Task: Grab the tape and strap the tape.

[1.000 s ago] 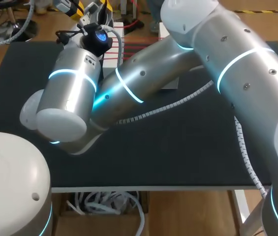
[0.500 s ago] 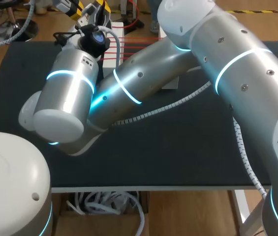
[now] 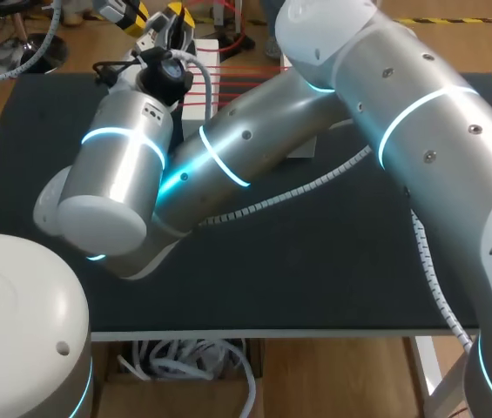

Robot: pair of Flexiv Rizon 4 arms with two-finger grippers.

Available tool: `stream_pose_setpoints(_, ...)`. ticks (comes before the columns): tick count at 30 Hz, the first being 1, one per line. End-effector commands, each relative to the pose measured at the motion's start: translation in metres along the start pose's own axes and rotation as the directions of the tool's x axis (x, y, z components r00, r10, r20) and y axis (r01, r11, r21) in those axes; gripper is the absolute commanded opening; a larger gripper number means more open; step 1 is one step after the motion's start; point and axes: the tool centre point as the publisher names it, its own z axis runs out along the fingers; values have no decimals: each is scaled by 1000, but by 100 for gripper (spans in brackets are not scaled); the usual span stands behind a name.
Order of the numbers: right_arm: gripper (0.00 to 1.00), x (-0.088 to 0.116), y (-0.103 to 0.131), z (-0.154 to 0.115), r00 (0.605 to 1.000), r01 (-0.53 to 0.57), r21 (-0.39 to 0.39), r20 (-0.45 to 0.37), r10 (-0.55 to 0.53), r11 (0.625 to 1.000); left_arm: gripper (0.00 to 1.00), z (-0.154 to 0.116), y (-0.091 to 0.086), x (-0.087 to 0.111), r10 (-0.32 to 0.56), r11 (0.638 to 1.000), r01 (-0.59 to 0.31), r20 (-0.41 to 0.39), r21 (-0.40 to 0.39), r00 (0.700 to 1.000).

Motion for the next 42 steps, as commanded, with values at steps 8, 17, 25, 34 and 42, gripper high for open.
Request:
stream_pose_setpoints(8,0,-1,11,1,1000,19,-3,-10,-19,1000,0,-1,0,-1,-1,1000,1,-3,-3,1000)
stream_pose_setpoints(17,0,-2,9,1,1000,12,-8,-9,-12,1000,0,-1,0,-1,-1,1000,1,-3,-3,1000)
stream_pose_setpoints(25,45,-1,4,-1,1000,7,-16,-6,-8,1000,0,-1,0,-1,-1,1000,1,-3,-3,1000)
stream_pose_setpoints(34,21,-4,-1,-8,1000,-28,-29,-8,28,999,0,-1,0,-1,-1,1000,1,-3,-3,1000)
stream_pose_setpoints(42,21,-9,-3,-24,999,-46,-52,0,46,998,0,-1,0,-1,-1,1000,1,-3,-3,1000)
